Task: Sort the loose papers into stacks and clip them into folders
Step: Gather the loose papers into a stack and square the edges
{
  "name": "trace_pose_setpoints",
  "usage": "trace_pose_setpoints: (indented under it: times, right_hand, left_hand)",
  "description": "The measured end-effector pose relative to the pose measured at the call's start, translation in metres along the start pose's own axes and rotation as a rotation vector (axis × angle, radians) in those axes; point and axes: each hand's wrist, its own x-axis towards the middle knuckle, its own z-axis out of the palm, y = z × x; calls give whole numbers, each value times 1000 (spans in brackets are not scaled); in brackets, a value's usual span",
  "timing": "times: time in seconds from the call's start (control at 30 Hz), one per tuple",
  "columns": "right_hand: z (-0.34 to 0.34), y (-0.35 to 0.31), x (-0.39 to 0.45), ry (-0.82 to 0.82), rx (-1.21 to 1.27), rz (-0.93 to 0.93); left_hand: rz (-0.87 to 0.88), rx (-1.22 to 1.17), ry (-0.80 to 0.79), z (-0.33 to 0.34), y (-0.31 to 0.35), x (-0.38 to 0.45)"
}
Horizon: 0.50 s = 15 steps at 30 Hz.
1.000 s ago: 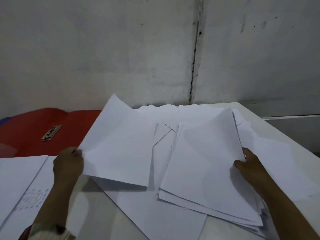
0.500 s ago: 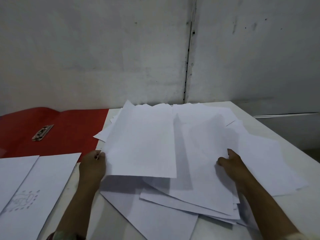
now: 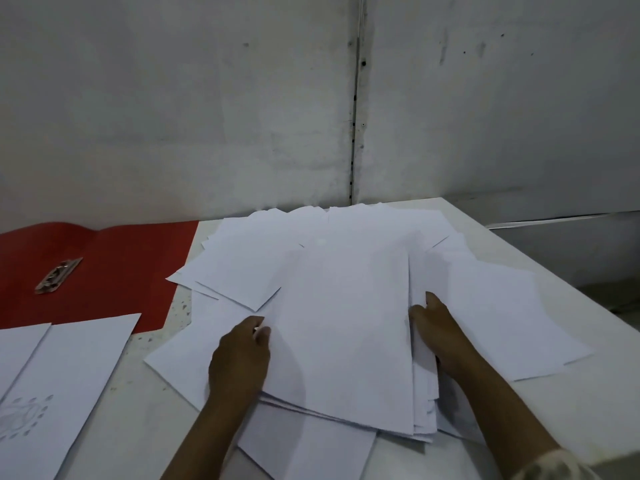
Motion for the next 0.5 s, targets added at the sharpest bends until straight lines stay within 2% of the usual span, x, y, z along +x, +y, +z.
trace_pose_setpoints:
  times: [0.2, 0.37, 0.5]
  right_hand:
    - [2, -2, -2, -31, 93, -63]
    - [-5, -4, -4, -74, 144, 28]
    - [-10, 0, -1, -77, -1, 23]
  left_hand:
    - [85, 202, -43, 14, 13, -8]
    - [124, 324, -78, 18, 17, -8]
    - [146, 302, -80, 16, 14, -2]
